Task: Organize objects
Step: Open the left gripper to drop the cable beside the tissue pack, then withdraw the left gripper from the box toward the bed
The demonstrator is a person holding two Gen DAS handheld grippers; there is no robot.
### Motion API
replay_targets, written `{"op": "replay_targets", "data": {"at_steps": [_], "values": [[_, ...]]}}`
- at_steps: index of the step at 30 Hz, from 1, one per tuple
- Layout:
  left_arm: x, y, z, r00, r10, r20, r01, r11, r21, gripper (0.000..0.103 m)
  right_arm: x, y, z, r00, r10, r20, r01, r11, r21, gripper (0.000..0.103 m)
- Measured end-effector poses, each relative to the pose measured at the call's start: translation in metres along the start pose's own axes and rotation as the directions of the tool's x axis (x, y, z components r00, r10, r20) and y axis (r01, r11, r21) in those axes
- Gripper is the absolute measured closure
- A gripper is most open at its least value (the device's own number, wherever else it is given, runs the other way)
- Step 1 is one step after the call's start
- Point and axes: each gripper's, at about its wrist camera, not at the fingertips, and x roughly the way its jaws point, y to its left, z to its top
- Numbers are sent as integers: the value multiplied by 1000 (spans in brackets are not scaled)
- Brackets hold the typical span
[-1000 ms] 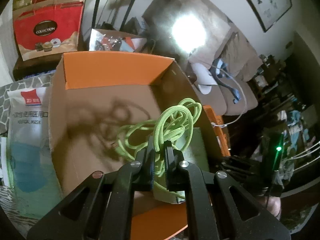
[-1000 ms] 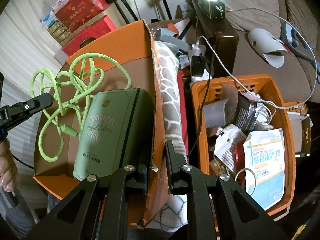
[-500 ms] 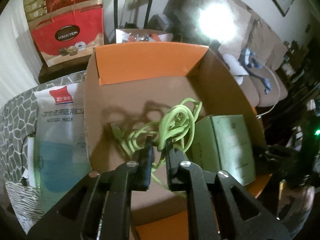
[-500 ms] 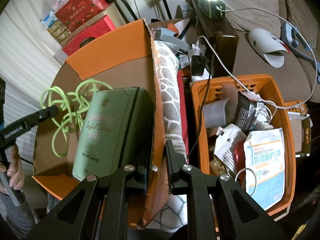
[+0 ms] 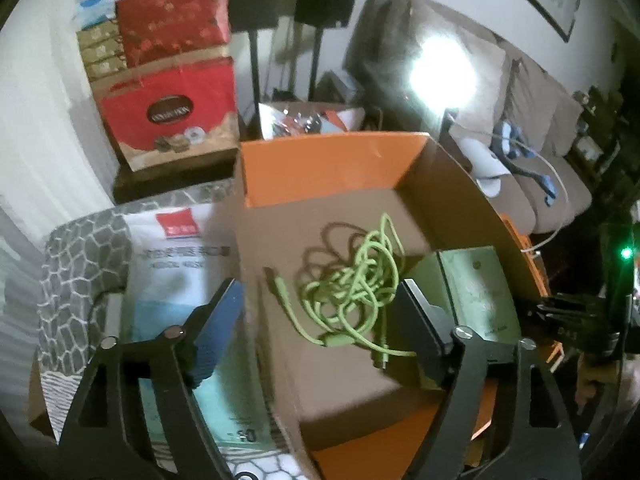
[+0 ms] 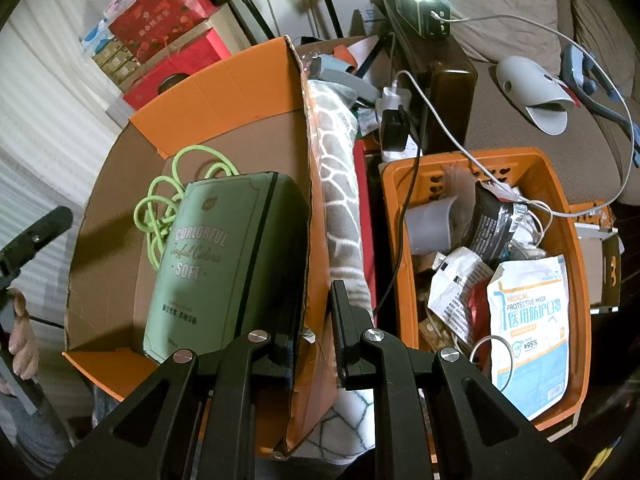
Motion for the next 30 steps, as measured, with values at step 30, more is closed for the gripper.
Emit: {"op": "replay_targets", "data": {"at_steps": [30], "values": [[-54,70,-13,976,151,159,-144,988,-54,1,7,2,0,1000,-7,-5,7,1000,4,89]]}}
